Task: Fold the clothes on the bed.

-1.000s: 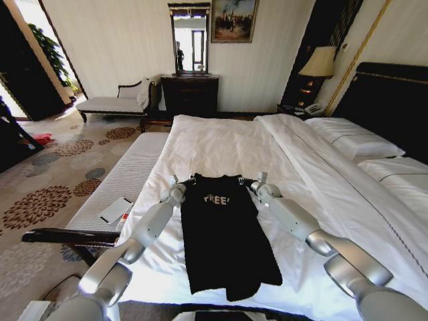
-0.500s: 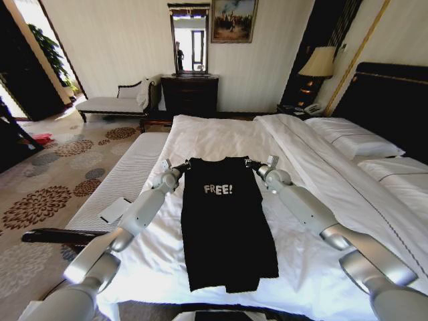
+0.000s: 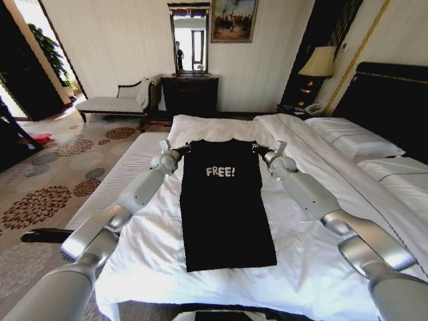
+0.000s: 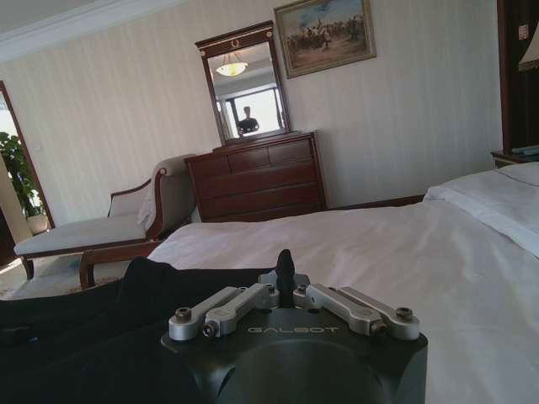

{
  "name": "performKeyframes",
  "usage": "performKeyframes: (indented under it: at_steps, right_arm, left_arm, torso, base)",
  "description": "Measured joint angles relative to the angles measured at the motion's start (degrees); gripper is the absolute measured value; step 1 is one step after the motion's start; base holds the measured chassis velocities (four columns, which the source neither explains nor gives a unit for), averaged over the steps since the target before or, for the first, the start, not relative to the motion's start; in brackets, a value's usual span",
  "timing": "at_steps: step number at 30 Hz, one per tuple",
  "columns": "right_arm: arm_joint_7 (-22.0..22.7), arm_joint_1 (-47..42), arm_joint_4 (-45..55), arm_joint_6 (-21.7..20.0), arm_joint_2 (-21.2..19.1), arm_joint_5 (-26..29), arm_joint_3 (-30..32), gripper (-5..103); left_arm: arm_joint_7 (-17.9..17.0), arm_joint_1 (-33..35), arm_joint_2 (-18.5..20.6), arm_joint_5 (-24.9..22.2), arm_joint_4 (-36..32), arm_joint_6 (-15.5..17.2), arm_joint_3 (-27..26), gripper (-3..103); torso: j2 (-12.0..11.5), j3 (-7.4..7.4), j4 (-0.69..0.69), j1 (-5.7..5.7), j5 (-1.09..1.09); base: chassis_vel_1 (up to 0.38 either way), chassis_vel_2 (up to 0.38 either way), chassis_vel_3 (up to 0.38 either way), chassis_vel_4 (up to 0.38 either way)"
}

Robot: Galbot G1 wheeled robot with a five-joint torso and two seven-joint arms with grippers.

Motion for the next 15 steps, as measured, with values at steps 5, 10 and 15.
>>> performKeyframes:
  at_steps: [5, 10, 15]
  right_arm:
    - [-0.35, 1.85, -2.80, 1.03, 1.36, -0.25, -0.89, 2]
    - [-0.89, 4.69, -7.86, 2.55, 4.30, -1.06, -2.29, 2]
    - [-1.32, 5.83, -10.26, 3.61, 5.94, -1.74, -3.14, 2]
  left_arm:
    - [1.29, -3.34, -1.03, -0.09, 3.76, -0.42, 1.47, 3]
    - [3.05, -6.94, -2.04, -0.23, 8.48, -0.99, 3.20, 3]
    - [3.53, -7.33, -2.43, -0.01, 9.40, -1.39, 3.78, 3]
  torso:
    - [0.00, 0.00, 0.00, 0.00, -0.01]
    - [0.00, -0.01, 0.01, 0.00, 0.00]
    - [0.00, 0.00, 0.02, 0.00, -0.01]
  base:
    - [0.000, 0.000, 0.000, 0.000]
    - [0.000, 0.000, 0.000, 0.000]
    - [0.000, 0.000, 0.000, 0.000]
